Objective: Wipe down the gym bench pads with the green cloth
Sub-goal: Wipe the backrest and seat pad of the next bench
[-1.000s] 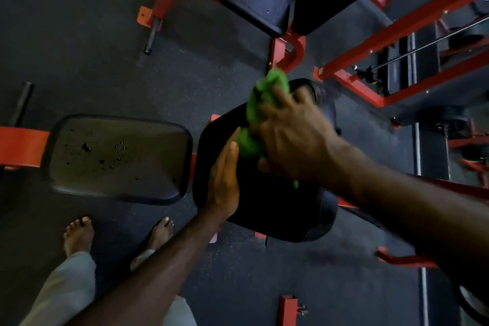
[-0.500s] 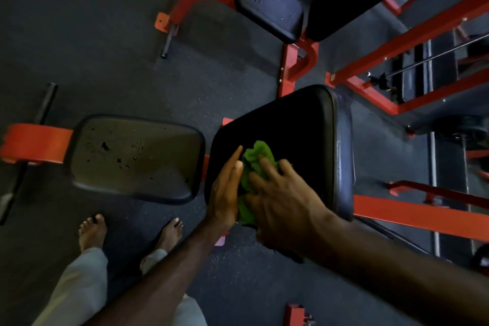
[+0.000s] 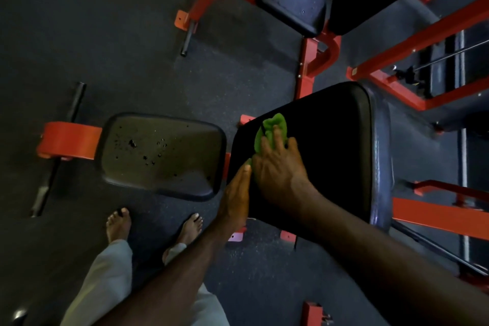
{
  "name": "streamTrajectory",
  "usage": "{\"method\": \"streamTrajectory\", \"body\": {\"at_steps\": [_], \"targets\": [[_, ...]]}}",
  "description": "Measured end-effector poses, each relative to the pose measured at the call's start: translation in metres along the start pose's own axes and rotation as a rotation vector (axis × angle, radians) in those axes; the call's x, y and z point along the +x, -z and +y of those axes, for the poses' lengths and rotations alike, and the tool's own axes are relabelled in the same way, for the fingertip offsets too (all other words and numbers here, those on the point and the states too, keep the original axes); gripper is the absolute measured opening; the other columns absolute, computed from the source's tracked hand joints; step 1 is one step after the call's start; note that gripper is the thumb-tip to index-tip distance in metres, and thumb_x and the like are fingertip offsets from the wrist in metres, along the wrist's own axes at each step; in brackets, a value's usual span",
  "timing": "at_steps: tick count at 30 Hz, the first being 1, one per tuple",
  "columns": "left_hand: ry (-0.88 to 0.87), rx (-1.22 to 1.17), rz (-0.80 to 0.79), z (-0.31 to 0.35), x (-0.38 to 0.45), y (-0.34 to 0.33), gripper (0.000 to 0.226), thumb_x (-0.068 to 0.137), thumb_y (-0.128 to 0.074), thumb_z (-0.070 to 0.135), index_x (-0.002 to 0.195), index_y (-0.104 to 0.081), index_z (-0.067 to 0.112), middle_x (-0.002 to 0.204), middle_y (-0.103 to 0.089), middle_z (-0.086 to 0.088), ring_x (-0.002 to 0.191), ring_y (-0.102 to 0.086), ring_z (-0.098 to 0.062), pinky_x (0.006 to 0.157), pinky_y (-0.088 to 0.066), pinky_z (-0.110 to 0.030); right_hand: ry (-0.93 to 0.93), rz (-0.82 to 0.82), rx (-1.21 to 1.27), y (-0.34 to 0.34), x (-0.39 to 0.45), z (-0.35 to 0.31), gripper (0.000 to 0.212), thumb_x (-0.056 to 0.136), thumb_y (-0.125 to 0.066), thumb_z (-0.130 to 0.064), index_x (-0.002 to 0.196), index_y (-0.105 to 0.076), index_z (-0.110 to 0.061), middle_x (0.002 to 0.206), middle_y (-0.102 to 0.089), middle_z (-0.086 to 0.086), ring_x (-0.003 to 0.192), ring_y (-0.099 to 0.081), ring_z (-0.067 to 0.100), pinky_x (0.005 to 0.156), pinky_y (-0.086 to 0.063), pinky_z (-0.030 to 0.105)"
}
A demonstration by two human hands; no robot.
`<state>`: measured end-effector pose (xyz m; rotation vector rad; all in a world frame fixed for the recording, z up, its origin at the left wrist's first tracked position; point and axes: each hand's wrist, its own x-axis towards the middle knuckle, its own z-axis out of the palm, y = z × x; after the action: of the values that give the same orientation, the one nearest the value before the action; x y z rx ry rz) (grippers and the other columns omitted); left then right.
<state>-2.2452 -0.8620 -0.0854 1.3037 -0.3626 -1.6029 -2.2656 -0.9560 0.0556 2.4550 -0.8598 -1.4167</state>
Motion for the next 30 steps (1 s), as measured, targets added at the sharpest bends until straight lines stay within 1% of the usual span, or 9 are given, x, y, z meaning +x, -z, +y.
{"method": "streamTrajectory", "body": {"at_steps": [3,6,9,14,16,18,23,27,30], "targets": [[0.073,-0.039,-0.009,-0.017,0.005,0.011,0.09,0.083,-0.039,0.091,0.156,-0.04,0.039,0.16,-0.043,0.012,0.148,-0.039,-0.004,0.125,-0.029,-0.04,0.091,-0.124,-0.053,-0.021,-0.01,-0.04,0.066,0.11,-0.034,-0.04,0.165,-0.015,-0.007,0.171,-0.002,0.025,0.154,0.012,0.053,0.122,0.0,0.066],[0.109,-0.034,-0.032,-0.033,0.009,0.019,0.093,0.08,-0.038,0.096,0.155,-0.041,0.042,0.16,-0.045,0.012,0.148,-0.04,-0.007,0.125,-0.03,-0.047,0.09,-0.151,0.091,-0.019,0.007,-0.029,0.067,0.106,-0.048,-0.044,0.163,-0.027,-0.017,0.173,-0.009,0.015,0.158,0.008,0.042,0.124,-0.01,0.061],[0.169,-0.082,0.012,-0.05,0.016,0.022,0.096,0.08,-0.042,0.095,0.155,-0.045,0.034,0.157,-0.049,0.007,0.147,-0.043,-0.011,0.125,-0.031,-0.049,-0.018,-0.073,0.156,-0.007,0.032,-0.012,0.054,0.109,-0.035,-0.04,0.158,-0.037,-0.017,0.172,-0.008,0.018,0.158,0.007,0.045,0.122,-0.015,0.06],[0.239,-0.091,-0.012,-0.028,0.013,0.028,0.045,0.106,-0.032,0.06,0.132,-0.06,0.036,0.147,-0.059,-0.004,0.127,-0.061,-0.008,0.11,-0.049,-0.034,0.094,-0.124,-0.038,-0.047,0.014,-0.062,0.071,0.108,-0.041,-0.044,0.165,-0.018,-0.01,0.172,-0.003,0.021,0.155,0.014,0.049,0.123,0.005,0.064],[0.244,-0.056,-0.043,-0.028,0.011,0.035,0.057,0.1,-0.03,0.065,0.139,-0.057,0.032,0.148,-0.059,-0.004,0.125,-0.062,-0.005,0.104,-0.051,-0.026,0.076,-0.111,0.073,-0.048,0.033,-0.053,0.07,0.106,-0.045,-0.048,0.164,-0.024,-0.015,0.173,-0.006,0.017,0.158,0.012,0.043,0.124,0.005,0.06],[0.249,-0.041,-0.083,-0.029,0.015,0.04,0.079,0.093,-0.029,0.077,0.15,-0.05,0.027,0.151,-0.056,-0.002,0.134,-0.057,-0.011,0.112,-0.046,-0.033,0.015,-0.067,0.149,-0.041,0.055,-0.045,0.064,0.107,-0.042,-0.05,0.162,-0.031,-0.018,0.173,-0.004,0.017,0.157,0.013,0.043,0.124,0.009,0.059],[0.354,-0.111,-0.054,-0.035,0.033,0.051,0.043,0.105,-0.027,0.06,0.124,-0.059,0.04,0.131,-0.061,0.005,0.112,-0.063,-0.009,0.095,-0.051,-0.031,0.067,-0.141,-0.025,-0.068,0.057,-0.092,0.077,0.107,-0.043,-0.043,0.165,-0.009,-0.006,0.171,-0.001,0.026,0.157,0.009,0.046,0.125,0.008,0.058],[0.335,-0.145,-0.024,-0.049,0.04,0.056,0.058,0.099,-0.028,0.06,0.14,-0.055,0.028,0.141,-0.062,-0.002,0.116,-0.064,-0.01,0.088,-0.051,-0.018,0.035,-0.005,0.148,-0.063,0.09,-0.071,0.069,0.108,-0.04,-0.043,0.164,-0.019,-0.008,0.172,-0.002,0.02,0.158,0.011,0.043,0.123,0.014,0.053],[0.374,-0.206,-0.045,-0.064,0.054,0.062,0.043,0.11,-0.022,0.05,0.128,-0.057,0.032,0.126,-0.067,0.004,0.099,-0.07,0.0,0.075,-0.055,-0.016,0.003,-0.028,0.156,-0.076,0.101,-0.092,0.066,0.108,-0.039,-0.039,0.163,-0.022,-0.006,0.171,-0.003,0.024,0.157,0.009,0.045,0.127,0.004,0.058]]}}
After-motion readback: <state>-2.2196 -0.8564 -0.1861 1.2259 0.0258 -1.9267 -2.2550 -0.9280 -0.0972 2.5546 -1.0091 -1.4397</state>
